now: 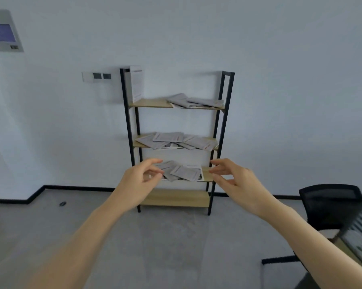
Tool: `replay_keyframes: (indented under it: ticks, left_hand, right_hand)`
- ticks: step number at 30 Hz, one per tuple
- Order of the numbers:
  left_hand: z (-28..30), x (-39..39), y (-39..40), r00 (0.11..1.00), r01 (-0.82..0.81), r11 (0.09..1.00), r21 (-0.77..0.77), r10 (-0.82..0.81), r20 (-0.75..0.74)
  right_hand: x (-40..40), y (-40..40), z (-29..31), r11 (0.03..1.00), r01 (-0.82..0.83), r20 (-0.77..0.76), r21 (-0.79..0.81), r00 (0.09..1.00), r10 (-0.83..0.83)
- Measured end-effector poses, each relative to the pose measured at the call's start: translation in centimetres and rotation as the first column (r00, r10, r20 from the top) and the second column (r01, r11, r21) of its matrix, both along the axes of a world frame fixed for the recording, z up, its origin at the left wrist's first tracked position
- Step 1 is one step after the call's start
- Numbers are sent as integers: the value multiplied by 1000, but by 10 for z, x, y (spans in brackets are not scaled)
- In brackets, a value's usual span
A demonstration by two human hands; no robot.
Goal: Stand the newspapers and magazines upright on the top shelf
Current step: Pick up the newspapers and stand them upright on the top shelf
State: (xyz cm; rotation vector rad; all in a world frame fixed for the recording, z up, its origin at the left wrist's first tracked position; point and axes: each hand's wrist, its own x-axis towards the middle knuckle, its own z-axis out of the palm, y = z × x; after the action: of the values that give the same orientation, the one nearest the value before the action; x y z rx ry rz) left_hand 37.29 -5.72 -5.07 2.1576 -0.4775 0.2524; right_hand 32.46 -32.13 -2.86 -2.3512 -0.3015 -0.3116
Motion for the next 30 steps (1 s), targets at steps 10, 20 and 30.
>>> replay_keyframes:
  ticks: [10, 20, 30]
  left_hand:
    - [-2, 243, -91, 997, -67, 997, -39, 65, -46]
    - [-6, 445, -123, 957, -147, 951, -271, 67, -281]
    - [7, 700, -126, 857, -215, 853, -476, -68, -510]
  right_hand:
    - [256, -109, 5, 999, -28, -12, 46, 1000, 29]
    - [492, -127, 2, 996, -91, 6, 23, 996, 91]
    - [731, -119, 16, 1000, -28, 11, -11, 1000, 28]
